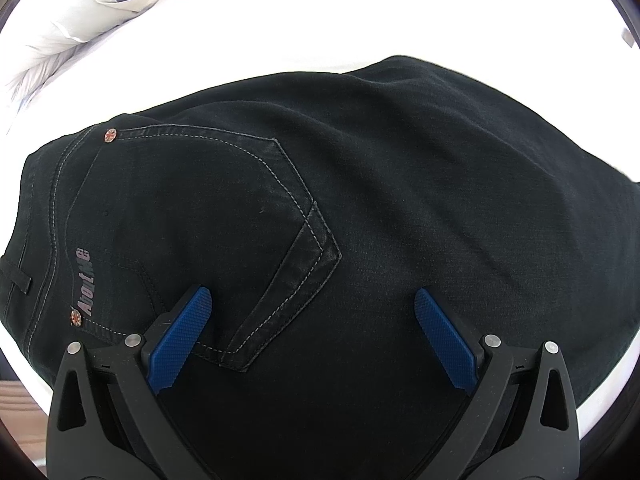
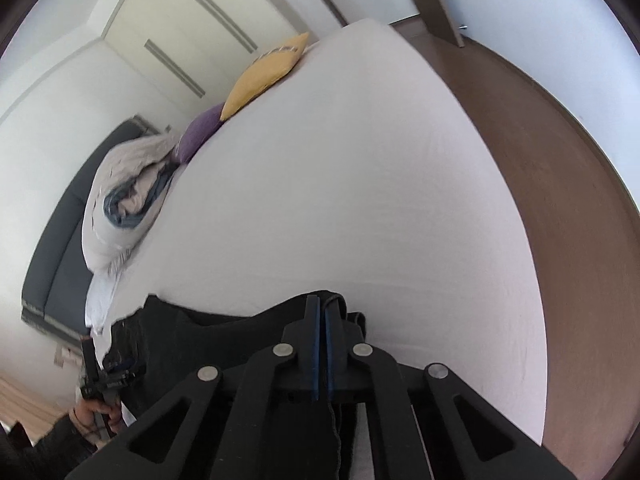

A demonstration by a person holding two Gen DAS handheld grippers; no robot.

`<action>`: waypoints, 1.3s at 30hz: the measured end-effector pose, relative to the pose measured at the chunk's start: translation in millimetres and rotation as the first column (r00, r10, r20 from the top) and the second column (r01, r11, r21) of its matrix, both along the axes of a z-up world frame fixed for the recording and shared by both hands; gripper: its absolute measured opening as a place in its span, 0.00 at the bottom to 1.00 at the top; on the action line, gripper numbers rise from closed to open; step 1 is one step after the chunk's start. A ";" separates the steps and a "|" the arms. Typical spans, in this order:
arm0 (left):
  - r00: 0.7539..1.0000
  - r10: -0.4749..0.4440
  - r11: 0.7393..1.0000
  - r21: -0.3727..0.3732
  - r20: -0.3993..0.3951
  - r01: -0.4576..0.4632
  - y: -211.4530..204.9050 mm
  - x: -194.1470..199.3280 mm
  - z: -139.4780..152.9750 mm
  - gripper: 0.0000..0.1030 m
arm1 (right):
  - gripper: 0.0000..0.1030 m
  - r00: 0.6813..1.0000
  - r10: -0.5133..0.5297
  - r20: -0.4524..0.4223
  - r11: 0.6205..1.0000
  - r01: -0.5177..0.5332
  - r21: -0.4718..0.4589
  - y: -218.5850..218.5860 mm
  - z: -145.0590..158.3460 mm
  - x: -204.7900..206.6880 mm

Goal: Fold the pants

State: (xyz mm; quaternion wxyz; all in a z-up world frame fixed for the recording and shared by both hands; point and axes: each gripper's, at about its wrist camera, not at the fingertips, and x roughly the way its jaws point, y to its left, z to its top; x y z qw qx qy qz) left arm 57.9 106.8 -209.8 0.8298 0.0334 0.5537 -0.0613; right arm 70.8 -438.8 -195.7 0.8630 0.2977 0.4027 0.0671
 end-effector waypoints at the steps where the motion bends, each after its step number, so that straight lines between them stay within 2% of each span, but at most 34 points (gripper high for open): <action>1: 1.000 0.008 1.000 -0.001 0.008 -0.008 -0.2 -0.7 -0.3 1.00 | 0.02 0.999 -0.042 0.004 0.999 0.042 0.011 -1.4 -2.6 -6.1; 6: 0.999 0.031 1.000 0.000 0.014 -0.031 0.4 -1.5 -1.8 1.00 | 0.02 0.988 -0.144 -0.047 0.986 0.148 0.072 -4.9 -35.8 -12.7; 8: 0.999 0.030 1.000 -0.003 0.010 -0.030 8.6 1.6 0.6 1.00 | 0.01 0.985 -0.165 -0.049 0.981 0.169 0.097 -7.6 -37.9 -12.8; 10: 0.999 0.032 0.999 -0.004 0.012 -0.032 7.2 2.1 1.7 1.00 | 0.00 0.981 -0.184 -0.059 0.979 0.188 0.080 -8.6 -36.9 -12.4; 13: 0.999 0.037 0.999 -0.007 0.016 -0.037 3.2 5.0 7.5 1.00 | 0.00 0.966 -0.232 -0.116 0.964 0.244 0.102 -23.6 -38.6 -17.3; 14: 0.999 0.036 0.999 -0.010 0.016 -0.036 3.4 4.7 9.2 1.00 | 0.04 0.960 -0.251 -0.126 0.962 0.262 0.076 -26.3 -32.4 -22.5; 15: 0.999 0.036 0.999 -0.014 0.017 -0.036 3.2 4.4 10.5 1.00 | 0.11 0.956 -0.267 -0.120 0.963 0.269 -0.005 -24.9 -19.2 -30.3; 16: 0.999 0.036 0.999 -0.017 0.018 -0.036 2.3 2.6 10.4 1.00 | 0.11 0.959 -0.264 -0.103 0.964 0.260 -0.057 -22.3 -8.0 -38.1; 17: 0.999 0.036 0.999 -0.017 0.021 -0.035 2.7 2.2 10.8 1.00 | 0.11 0.971 -0.229 -0.065 0.972 0.225 -0.062 -17.3 5.5 -48.0; 20: 0.998 0.045 0.999 -0.014 0.032 -0.044 3.3 -1.4 11.0 1.00 | 0.11 0.996 -0.087 0.030 0.995 0.085 0.046 9.2 33.1 -73.5; 23: 0.998 0.058 0.998 -0.011 0.036 -0.058 4.4 -4.4 8.0 1.00 | 0.11 0.996 0.076 0.036 0.994 -0.078 0.075 58.1 36.1 -83.0; 25: 0.998 0.059 0.998 -0.009 0.037 -0.059 -0.3 -4.6 7.9 1.00 | 0.17 0.991 0.136 -0.008 0.988 -0.135 0.074 84.5 19.0 -81.0; 26: 0.998 0.058 0.998 -0.010 0.038 -0.057 -0.1 -5.5 7.8 1.00 | 0.19 0.990 0.130 -0.057 0.990 -0.126 0.070 90.7 4.0 -79.7; 27: 0.998 0.056 0.998 -0.010 0.039 -0.056 -0.9 -6.5 7.9 1.00 | 0.15 0.986 0.104 -0.126 0.994 -0.098 0.053 92.0 -14.1 -79.2; 28: 0.998 0.052 0.999 -0.009 0.041 -0.052 -1.7 -7.8 8.0 1.00 | 0.02 0.982 0.070 -0.177 0.997 -0.065 0.031 89.1 -31.6 -81.8; 30: 0.998 0.041 0.999 -0.008 0.045 -0.041 -1.7 -11.5 8.6 1.00 | 0.00 0.988 0.034 -0.149 0.997 -0.023 0.074 75.9 -43.3 -95.8; 31: 0.998 0.038 0.999 -0.009 0.046 -0.038 -1.0 -13.5 8.2 1.00 | 0.00 0.988 0.018 -0.151 0.998 -0.007 0.070 71.8 -42.0 -101.4; 34: 0.998 0.037 0.999 -0.011 0.054 -0.037 0.9 -20.5 10.8 1.00 | 0.00 0.987 -0.012 -0.159 0.999 0.007 -0.033 72.4 -27.3 -108.2; 37: 0.997 0.053 0.999 -0.014 0.059 -0.053 0.1 -27.1 20.2 1.00 | 0.00 0.979 -0.064 -0.193 0.997 0.052 -0.064 72.1 -16.7 -110.5; 39: 0.993 0.049 0.998 -0.036 0.105 -0.046 -3.0 -32.7 35.3 1.00 | 0.00 0.972 -0.097 -0.214 0.989 0.070 -0.131 79.2 -4.9 -110.5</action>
